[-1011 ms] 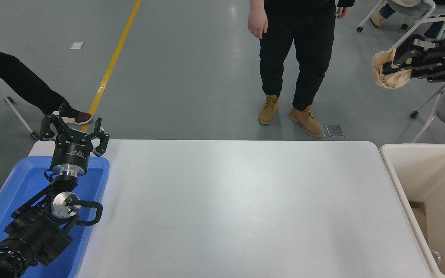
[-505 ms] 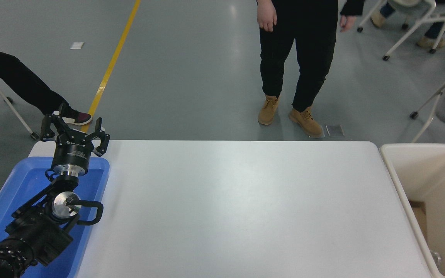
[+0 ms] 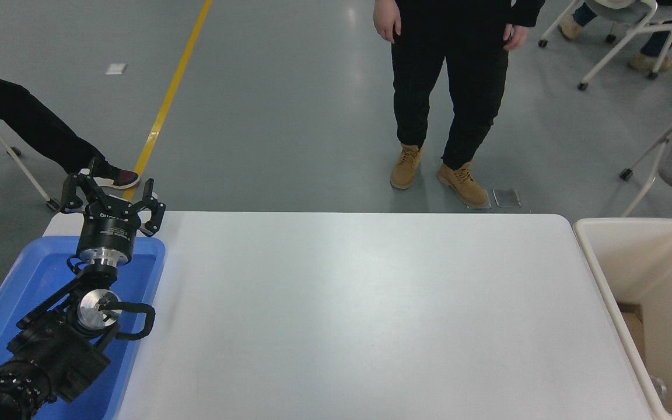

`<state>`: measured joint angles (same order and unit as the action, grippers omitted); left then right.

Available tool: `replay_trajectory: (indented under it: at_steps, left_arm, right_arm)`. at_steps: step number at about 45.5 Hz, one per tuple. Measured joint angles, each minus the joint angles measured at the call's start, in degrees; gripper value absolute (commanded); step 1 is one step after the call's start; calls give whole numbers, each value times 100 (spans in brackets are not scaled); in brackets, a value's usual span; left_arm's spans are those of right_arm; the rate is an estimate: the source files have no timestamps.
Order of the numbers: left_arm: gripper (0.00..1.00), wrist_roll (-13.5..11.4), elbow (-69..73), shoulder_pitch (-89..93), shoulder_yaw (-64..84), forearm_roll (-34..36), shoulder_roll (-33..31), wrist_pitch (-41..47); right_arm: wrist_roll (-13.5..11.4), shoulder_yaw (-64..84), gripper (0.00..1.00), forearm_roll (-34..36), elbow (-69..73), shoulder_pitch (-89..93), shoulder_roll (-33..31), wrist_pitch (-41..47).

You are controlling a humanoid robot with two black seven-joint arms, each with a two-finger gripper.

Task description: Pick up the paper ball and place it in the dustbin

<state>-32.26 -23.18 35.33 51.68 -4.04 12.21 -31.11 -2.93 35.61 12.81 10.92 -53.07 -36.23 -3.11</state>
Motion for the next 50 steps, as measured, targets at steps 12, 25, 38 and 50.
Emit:
replay_trajectory:
  at_steps: [12, 25, 38, 50]
  left_arm:
    - [99, 0, 3, 1, 0, -1, -2, 0]
    - [99, 0, 0, 1, 0, -2, -4, 0]
    - [99, 0, -1, 2, 0, -1, -2, 0]
    - [99, 0, 3, 2, 0, -1, 0, 0]
  right_arm:
    - [2, -458, 0, 478, -192, 1049, 672, -677]
    - [3, -711, 0, 617, -351, 1622, 1125, -881]
    - [3, -779, 11, 656, -397, 1858, 1286, -954]
    - [3, -794, 100, 633, -411, 1937, 1319, -995]
